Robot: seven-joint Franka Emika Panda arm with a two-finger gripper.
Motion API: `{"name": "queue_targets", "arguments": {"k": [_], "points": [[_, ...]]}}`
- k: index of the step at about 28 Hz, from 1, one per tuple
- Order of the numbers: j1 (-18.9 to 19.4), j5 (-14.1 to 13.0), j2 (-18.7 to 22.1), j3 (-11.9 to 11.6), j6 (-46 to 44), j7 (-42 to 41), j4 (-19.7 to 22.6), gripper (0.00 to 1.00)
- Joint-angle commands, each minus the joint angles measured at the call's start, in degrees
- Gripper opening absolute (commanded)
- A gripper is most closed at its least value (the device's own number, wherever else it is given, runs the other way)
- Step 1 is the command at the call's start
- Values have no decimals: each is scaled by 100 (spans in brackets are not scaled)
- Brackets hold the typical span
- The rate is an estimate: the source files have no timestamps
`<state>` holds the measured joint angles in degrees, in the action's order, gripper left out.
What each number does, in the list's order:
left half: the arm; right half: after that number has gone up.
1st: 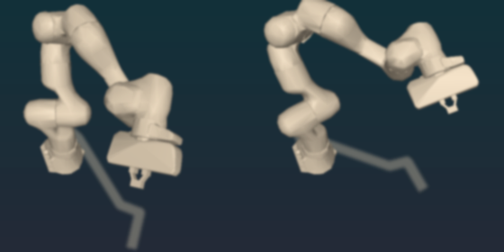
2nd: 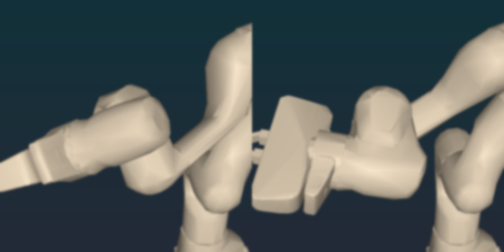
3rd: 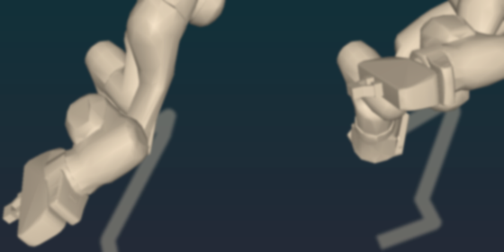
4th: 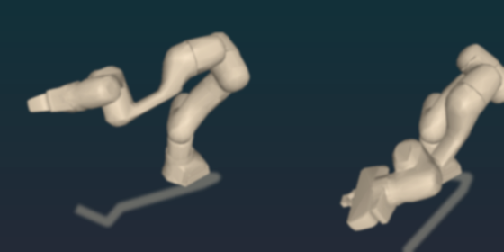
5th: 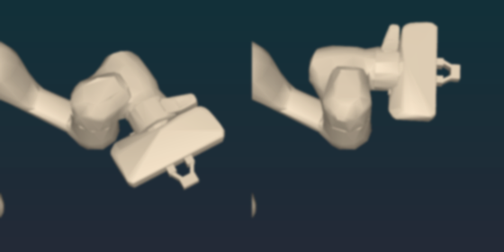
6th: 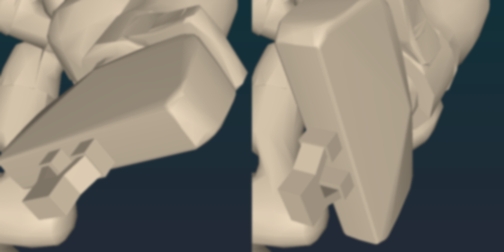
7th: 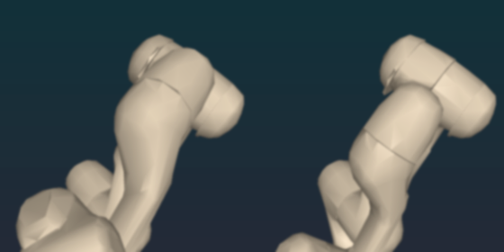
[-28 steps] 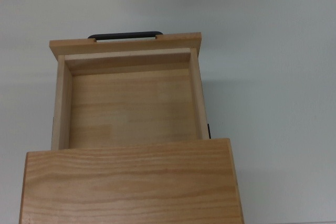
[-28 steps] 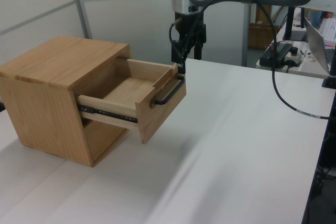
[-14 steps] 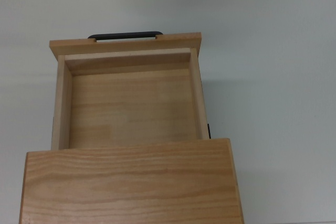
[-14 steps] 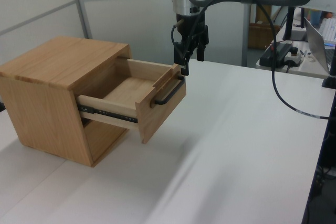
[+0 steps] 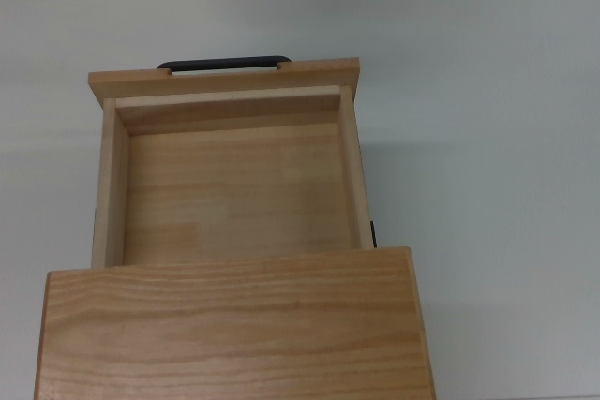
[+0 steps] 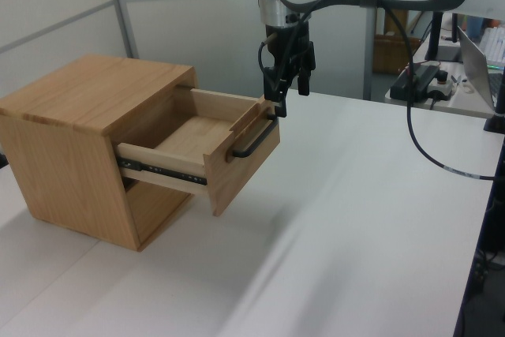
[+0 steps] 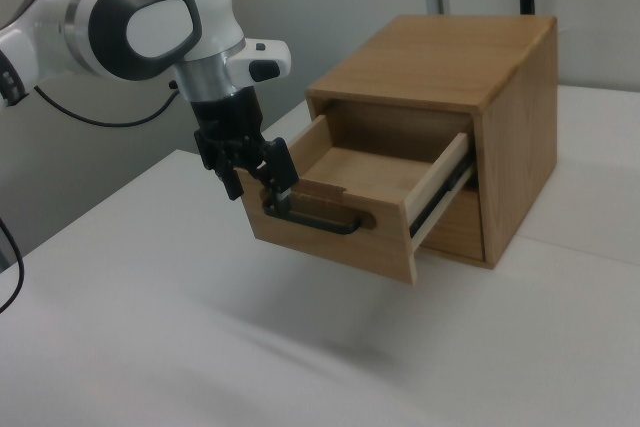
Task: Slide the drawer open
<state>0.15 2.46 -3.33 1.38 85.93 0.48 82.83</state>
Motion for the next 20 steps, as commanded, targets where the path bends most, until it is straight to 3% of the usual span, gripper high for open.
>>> {"name": "queue_targets", "arguments": {"k": [1, 20], "points": [[47, -88, 43, -59, -111, -154, 14, 100], [56, -96, 17, 2, -102, -136, 14, 100]]}}
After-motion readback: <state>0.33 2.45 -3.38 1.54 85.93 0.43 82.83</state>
